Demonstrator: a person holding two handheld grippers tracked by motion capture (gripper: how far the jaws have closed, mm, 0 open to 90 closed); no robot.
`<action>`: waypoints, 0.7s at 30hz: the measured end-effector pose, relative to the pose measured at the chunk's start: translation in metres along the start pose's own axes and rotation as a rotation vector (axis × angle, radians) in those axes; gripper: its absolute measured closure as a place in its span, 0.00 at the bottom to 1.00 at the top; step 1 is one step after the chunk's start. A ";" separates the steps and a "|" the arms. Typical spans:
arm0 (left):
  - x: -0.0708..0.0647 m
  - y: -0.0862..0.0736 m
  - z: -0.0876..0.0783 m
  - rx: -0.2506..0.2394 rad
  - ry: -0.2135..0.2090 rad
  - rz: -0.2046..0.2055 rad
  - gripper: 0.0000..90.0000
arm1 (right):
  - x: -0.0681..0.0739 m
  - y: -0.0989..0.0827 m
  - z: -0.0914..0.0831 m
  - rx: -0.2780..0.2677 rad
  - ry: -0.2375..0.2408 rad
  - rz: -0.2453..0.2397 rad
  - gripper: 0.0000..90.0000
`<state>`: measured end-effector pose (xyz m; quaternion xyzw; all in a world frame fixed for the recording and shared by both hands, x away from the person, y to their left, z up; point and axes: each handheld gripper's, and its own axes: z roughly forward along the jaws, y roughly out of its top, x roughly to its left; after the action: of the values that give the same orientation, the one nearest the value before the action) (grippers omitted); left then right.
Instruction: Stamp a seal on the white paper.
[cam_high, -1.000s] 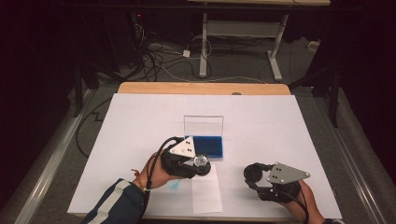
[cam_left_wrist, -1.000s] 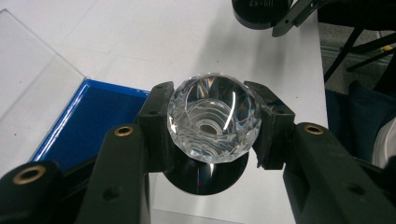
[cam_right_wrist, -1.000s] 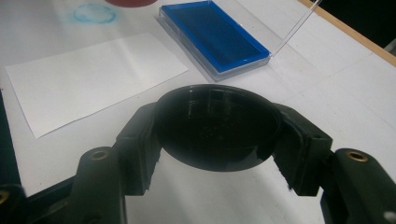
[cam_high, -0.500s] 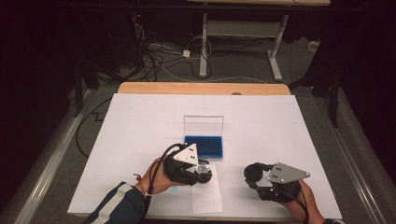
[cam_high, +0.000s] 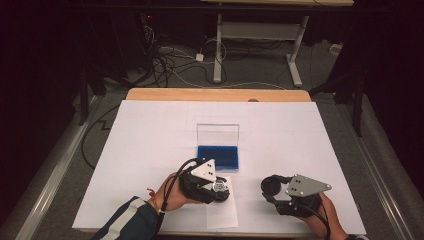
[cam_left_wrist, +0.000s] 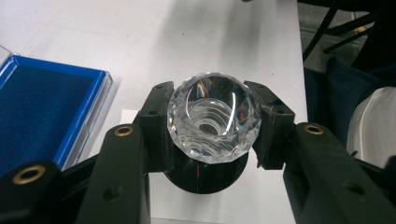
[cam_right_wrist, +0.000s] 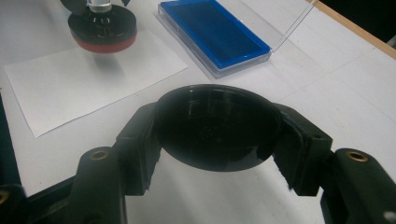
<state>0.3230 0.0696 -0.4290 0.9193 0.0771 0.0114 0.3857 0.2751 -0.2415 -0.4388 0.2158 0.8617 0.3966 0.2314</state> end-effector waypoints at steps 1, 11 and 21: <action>0.000 0.000 0.001 0.003 -0.004 -0.002 0.60 | 0.000 0.000 0.000 0.001 0.000 0.000 0.42; 0.000 -0.003 0.004 0.010 -0.011 -0.007 0.60 | 0.000 0.000 0.000 0.003 0.003 -0.001 0.42; 0.000 -0.004 0.008 0.026 -0.013 -0.007 0.60 | 0.000 0.000 0.000 0.002 0.003 -0.003 0.42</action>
<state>0.3230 0.0666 -0.4380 0.9241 0.0779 0.0029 0.3741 0.2749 -0.2417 -0.4388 0.2142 0.8627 0.3959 0.2304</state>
